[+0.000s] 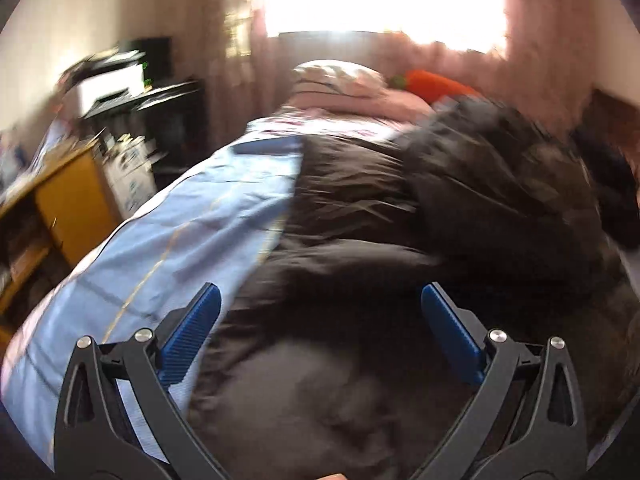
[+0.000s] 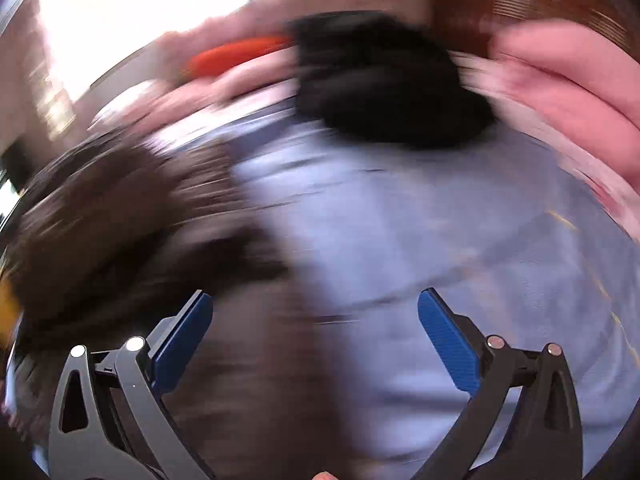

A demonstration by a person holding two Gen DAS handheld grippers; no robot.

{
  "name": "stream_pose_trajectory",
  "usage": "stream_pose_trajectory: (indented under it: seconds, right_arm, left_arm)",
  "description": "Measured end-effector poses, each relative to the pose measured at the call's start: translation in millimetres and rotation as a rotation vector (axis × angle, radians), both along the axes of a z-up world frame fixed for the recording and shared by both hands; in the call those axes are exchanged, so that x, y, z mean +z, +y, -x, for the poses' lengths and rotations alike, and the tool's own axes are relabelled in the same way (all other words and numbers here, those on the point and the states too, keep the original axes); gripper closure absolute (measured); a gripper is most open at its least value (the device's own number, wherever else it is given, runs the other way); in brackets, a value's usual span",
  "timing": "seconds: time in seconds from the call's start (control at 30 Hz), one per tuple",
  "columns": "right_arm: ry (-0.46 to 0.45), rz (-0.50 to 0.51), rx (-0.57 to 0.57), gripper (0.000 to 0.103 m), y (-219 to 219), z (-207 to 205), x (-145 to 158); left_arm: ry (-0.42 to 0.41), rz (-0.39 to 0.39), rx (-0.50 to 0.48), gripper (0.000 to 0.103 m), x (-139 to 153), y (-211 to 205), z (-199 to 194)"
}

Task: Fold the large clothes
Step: 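Grasp the brown puffer jacket with both tools and lift it off the bed, then shake out and lay the brown jacket flat with both tools, hood away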

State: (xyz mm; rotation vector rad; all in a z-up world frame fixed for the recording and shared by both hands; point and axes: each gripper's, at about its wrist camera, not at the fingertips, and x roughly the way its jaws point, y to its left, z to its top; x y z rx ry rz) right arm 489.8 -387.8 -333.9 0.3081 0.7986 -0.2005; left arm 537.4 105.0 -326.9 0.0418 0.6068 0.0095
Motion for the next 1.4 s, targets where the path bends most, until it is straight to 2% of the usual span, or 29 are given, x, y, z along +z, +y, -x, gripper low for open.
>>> stream_pose_trajectory:
  seconds: [0.03, 0.1, 0.13, 0.2, 0.23, 0.3, 0.37, 0.43, 0.47, 0.53, 0.57, 0.6, 0.63, 0.67, 0.7, 0.73, 0.77, 0.87, 0.97, 1.0, 1.07, 1.1, 1.23, 1.27, 1.3, 1.33, 1.37, 1.4]
  right_arm:
    - [0.048, -0.017, 0.121, 0.001, 34, -17, 5]
    - [0.110, -0.114, 0.316, 0.001, 83, -36, 8]
    - [0.158, -0.166, 0.445, 0.001, 122, -48, 6]
    - [0.213, -0.125, 0.570, 0.001, 174, -66, 3]
    - [0.224, -0.077, 0.648, 0.001, 206, -80, 4]
    - [0.216, -0.001, 0.728, 0.001, 242, -105, 14]
    - [0.168, 0.100, 0.712, 0.001, 263, -146, 34]
    - [0.103, 0.095, 0.684, 0.001, 268, -178, 56]
    - [0.059, 0.106, 0.646, 0.001, 267, -210, 72]
    - [-0.050, 0.176, 0.545, 0.001, 262, -269, 103]
    - [-0.131, 0.232, 0.467, 0.001, 256, -301, 124]
    - [-0.180, 0.299, 0.376, 0.001, 247, -325, 141]
    - [-0.200, 0.311, 0.281, 0.001, 233, -345, 161]
    - [-0.220, 0.235, 0.267, 0.001, 223, -346, 171]
    - [-0.247, 0.114, 0.290, 0.001, 209, -341, 177]
    - [-0.252, 0.041, 0.316, 0.001, 201, -334, 177]
    - [-0.216, 0.001, 0.348, 0.001, 195, -321, 172]
    - [-0.112, 0.033, 0.379, 0.001, 174, -268, 137]
    - [0.003, 0.103, 0.323, 0.001, 160, -215, 92]
    - [0.035, 0.095, 0.290, 0.001, 151, -197, 79]
    - [0.069, 0.072, 0.218, 0.001, 126, -154, 64]
    - [0.089, 0.075, 0.183, 0.001, 117, -141, 59]
    - [0.157, 0.087, 0.121, 0.001, 80, -86, 34]
    - [0.174, 0.097, 0.104, 0.001, 76, -81, 31]
    - [0.182, 0.097, 0.091, 0.001, 72, -70, 23]
    - [0.188, 0.084, 0.094, 0.001, 67, -64, 20]
    - [0.198, 0.064, 0.112, 0.001, 67, -63, 17]
    - [0.203, 0.058, 0.123, 0.001, 68, -59, 14]
  left_arm:
    - [0.005, -0.029, -0.012, 0.002, -1, -9, -1]
    - [-0.021, -0.096, -0.031, 0.002, -1, -23, 4]
    - [-0.039, -0.131, -0.027, 0.002, -1, -25, 7]
    - [-0.050, -0.165, -0.018, 0.002, 0, -24, 10]
    - [-0.048, -0.164, -0.018, 0.002, 1, -21, 10]
    - [-0.036, -0.150, -0.019, 0.002, 2, -15, 8]
    - [-0.031, -0.143, -0.015, 0.002, 3, -12, 4]
    - [-0.034, -0.140, -0.019, 0.002, 3, -10, 0]
    - [-0.035, -0.140, -0.022, 0.002, 4, -11, -4]
    - [-0.037, -0.135, -0.038, 0.002, 5, -16, -15]
    - [-0.038, -0.133, -0.045, 0.002, 5, -19, -18]
    - [-0.035, -0.130, -0.059, 0.002, 4, -24, -26]
    - [-0.032, -0.129, -0.067, 0.002, 4, -28, -30]
    - [-0.029, -0.121, -0.078, 0.002, 4, -32, -35]
    - [-0.027, -0.109, -0.088, 0.002, 4, -35, -37]
    - [-0.025, -0.085, -0.109, 0.002, 5, -39, -40]
    - [-0.020, -0.062, -0.128, 0.002, 6, -42, -42]
    - [0.025, 0.058, -0.224, 0.002, 11, -61, -53]
    - [0.049, 0.136, -0.302, 0.002, 21, -93, -58]
    - [0.057, 0.126, -0.318, 0.002, 20, -105, -59]
    - [0.078, 0.057, -0.372, 0.002, 17, -130, -59]
    - [0.088, -0.018, -0.414, 0.002, 14, -149, -57]
    - [0.148, -0.202, -0.523, 0.004, -5, -193, -56]
    - [0.160, -0.239, -0.539, 0.020, -10, -202, -59]
    - [0.191, -0.273, -0.557, 0.062, -21, -212, -68]
    - [0.242, -0.275, -0.562, 0.085, -29, -216, -77]
    - [0.315, -0.234, -0.547, 0.096, -38, -215, -91]
    - [0.349, -0.176, -0.534, 0.099, -41, -209, -100]
